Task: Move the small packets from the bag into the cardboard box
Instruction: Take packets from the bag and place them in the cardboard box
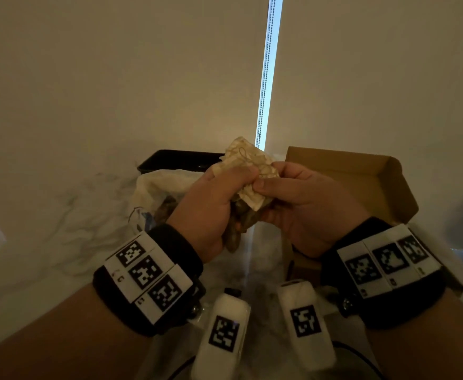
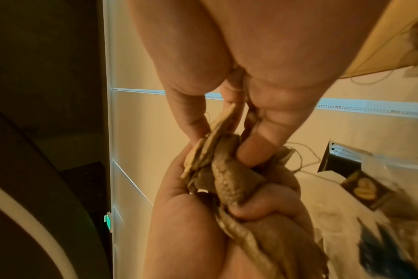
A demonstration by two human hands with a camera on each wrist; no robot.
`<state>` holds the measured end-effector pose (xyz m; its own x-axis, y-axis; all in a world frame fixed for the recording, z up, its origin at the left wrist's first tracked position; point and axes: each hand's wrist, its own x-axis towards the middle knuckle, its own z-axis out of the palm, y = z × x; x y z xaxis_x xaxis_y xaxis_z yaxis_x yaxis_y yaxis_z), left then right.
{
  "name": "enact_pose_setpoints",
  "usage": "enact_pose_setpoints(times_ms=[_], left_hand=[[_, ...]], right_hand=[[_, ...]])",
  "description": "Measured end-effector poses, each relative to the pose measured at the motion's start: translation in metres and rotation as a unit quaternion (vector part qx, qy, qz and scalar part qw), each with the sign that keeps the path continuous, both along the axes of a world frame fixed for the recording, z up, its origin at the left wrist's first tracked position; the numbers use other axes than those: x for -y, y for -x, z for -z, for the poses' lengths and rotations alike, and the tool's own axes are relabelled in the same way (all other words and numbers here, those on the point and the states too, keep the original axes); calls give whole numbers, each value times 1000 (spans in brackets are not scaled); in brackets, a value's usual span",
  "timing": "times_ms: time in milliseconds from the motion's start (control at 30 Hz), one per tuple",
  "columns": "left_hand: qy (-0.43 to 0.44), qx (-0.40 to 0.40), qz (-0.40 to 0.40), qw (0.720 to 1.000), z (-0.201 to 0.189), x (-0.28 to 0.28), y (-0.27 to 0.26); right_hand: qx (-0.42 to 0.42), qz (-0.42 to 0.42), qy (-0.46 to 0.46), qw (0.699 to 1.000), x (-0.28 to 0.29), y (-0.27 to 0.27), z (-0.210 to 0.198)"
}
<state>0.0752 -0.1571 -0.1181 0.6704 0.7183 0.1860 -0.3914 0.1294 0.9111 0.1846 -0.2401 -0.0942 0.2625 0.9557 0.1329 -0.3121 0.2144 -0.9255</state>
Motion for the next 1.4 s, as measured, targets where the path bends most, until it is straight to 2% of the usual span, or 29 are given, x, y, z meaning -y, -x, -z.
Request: enact_pose_setpoints(times_ms=[167,333,467,633,767,900,1000,1067,1233,1400], left_hand=[[-78,-64,-51,994,5,-2,0],[-84,-91,-51,991,5,3,4],[-56,-102,-35,993,6,5,8],[16,-102,-20,994,4,5,12],[62,-104,7,993,4,7,13],[72,-93,10,993,0,9,15],[48,-89,7,995,1,7,15],[31,-82,5,996,0,6,15],[64,-57,-24,996,0,4,17],[36,-27,-19,999,3,2,15]], right_hand=[[35,22,6,999,1,1,4],[98,62,20,993,1,4,6],[183,98,38,977,1,4,7],[201,98,39,974,0,0,8],[155,134,52,978,2,-3,7],[202,200,16,959,6,-7,3],[174,153,-44,972,9,-3,0],[186,124,-55,973,9,0,0],[226,119,-26,966,5,1,5],[235,115,-12,965,2,2,10]])
